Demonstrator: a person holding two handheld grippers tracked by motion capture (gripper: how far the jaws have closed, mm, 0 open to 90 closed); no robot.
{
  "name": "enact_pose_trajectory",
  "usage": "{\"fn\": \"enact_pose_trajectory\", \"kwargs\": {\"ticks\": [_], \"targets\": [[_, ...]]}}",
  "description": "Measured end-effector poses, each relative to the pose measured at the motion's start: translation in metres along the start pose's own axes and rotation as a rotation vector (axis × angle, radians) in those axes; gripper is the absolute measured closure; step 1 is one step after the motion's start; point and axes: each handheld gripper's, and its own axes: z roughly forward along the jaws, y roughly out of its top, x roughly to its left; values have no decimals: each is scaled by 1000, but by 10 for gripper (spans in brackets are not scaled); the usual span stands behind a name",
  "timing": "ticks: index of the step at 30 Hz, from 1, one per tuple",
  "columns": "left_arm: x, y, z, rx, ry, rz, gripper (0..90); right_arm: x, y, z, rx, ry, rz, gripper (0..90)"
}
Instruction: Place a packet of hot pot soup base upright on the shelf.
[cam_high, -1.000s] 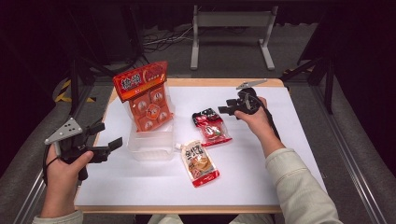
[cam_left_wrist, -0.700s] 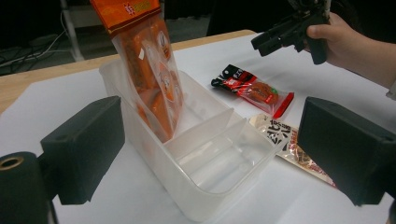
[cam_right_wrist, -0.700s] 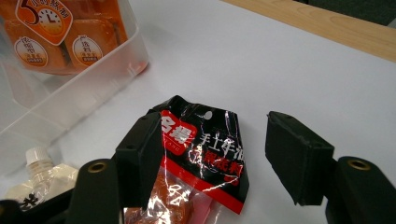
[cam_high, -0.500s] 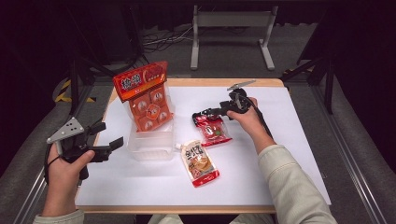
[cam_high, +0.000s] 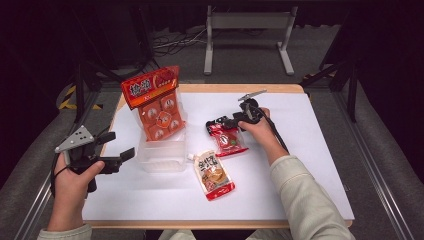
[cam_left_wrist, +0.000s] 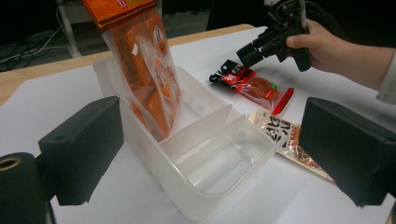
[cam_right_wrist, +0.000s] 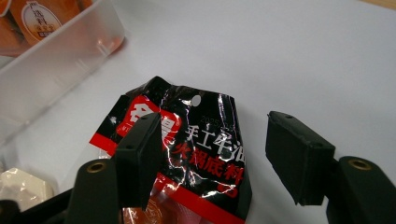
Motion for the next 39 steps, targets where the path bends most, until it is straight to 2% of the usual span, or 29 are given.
{"fn": "enact_pose_trajectory", "kwargs": {"ticks": [8, 16, 21, 26, 31, 32, 33, 36, 39], "targets": [[1, 0, 1, 4, -9, 0, 74, -1, -1, 11, 7, -10, -13, 352], [3, -2, 5, 15, -16, -3, 71, 0, 1, 19, 56, -1, -22, 330], [4, -3, 4, 13, -15, -9, 70, 4, 4, 24, 79, 4, -43, 360], [5, -3, 3, 4, -18, -15, 73, 9, 7, 28, 112, -9, -102, 435], [5, -3, 4, 11, -24, -14, 73, 11, 7, 28, 126, -25, -117, 506], [5, -3, 4, 13, -25, -13, 73, 10, 7, 27, 125, -31, -122, 570], [5, -3, 5, 10, -25, -11, 73, 10, 7, 26, 139, -51, -149, 649], [5, -3, 5, 11, -25, -13, 73, 13, 8, 25, 165, -73, -173, 776], [5, -3, 5, 11, -23, -17, 74, 16, 9, 23, 170, -80, -185, 820]]}}
